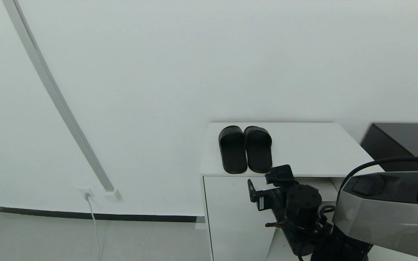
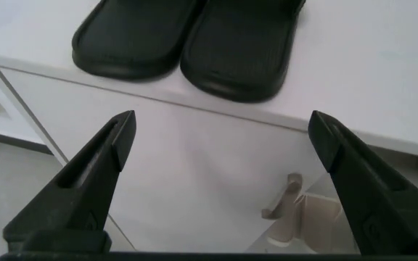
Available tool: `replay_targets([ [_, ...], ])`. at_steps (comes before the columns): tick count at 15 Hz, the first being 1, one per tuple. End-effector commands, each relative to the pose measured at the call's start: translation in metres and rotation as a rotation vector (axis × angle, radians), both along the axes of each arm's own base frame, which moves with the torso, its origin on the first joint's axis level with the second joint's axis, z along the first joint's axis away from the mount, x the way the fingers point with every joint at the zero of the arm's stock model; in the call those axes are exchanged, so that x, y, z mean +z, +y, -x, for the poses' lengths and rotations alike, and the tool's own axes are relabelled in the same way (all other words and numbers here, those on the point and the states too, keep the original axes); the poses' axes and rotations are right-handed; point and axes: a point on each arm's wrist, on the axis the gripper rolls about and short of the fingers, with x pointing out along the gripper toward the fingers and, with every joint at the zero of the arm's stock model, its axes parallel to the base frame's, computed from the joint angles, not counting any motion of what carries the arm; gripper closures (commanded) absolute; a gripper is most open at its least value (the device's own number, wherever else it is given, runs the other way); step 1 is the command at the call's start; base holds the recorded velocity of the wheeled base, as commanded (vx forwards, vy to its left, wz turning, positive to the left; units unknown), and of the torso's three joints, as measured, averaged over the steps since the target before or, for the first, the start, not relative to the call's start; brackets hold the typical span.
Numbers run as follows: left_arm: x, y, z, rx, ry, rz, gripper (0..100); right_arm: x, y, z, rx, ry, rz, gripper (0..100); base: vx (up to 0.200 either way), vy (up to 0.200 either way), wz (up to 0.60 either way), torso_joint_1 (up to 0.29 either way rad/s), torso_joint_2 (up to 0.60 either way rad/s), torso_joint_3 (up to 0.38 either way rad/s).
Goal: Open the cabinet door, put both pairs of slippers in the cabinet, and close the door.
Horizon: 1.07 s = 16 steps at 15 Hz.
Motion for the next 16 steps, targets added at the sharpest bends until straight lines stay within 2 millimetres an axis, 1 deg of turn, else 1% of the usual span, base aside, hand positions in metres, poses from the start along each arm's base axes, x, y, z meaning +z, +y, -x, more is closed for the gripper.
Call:
replay_targets([
  [1, 0.0, 0.0, 0.0, 0.0, 0.002, 0.0, 100, 0.0, 0.0, 0.0, 0.002, 0.0, 0.0, 0, 0.0, 0.0, 0.0, 0.095, -0.23, -0.115],
  [5, 0.0, 0.0, 0.0, 0.0, 0.002, -0.001, 100, 0.003, 0.003, -0.003, 0.025, -0.016, -0.016, 0, 0.0, 0.0, 0.0, 0.007, -0.02, -0.008],
  [6, 0.0, 0.0, 0.0, 0.0, 0.002, -0.007, 100, 0.013, 0.007, -0.006, 0.037, -0.047, -0.044, 0, 0.0, 0.0, 0.0, 0.0, 0.0, 0.0],
  [9, 0.0, 0.0, 0.0, 0.0, 0.002, -0.009, 100, 0.035, 0.019, -0.012, 0.047, 0.013, -0.06, 0, 0.0, 0.0, 0.0, 0.0, 0.0, 0.0],
  [10, 0.0, 0.0, 0.0, 0.0, 0.002, -0.009, 100, 0.051, 0.026, -0.019, 0.046, 0.044, -0.081, 0, 0.0, 0.0, 0.0, 0.0, 0.0, 0.0],
  [12, 0.0, 0.0, 0.0, 0.0, 0.002, -0.011, 100, 0.066, 0.032, -0.024, 0.04, 0.095, -0.086, 0, 0.0, 0.0, 0.0, 0.0, 0.0, 0.0],
  [13, 0.0, 0.0, 0.0, 0.0, 0.002, -0.009, 100, 0.079, 0.036, -0.028, 0.025, 0.144, -0.101, 0, 0.0, 0.0, 0.0, 0.0, 0.0, 0.0],
  [14, 0.0, 0.0, 0.0, 0.0, 0.002, -0.009, 100, 0.082, 0.038, -0.029, 0.022, 0.167, -0.102, 0, 0.0, 0.0, 0.0, 0.0, 0.0, 0.0],
  [16, 0.0, 0.0, 0.0, 0.0, 0.002, -0.009, 100, 0.081, 0.04, -0.032, 0.013, 0.196, -0.098, 0, 0.0, 0.0, 0.0, 0.0, 0.0, 0.0],
])
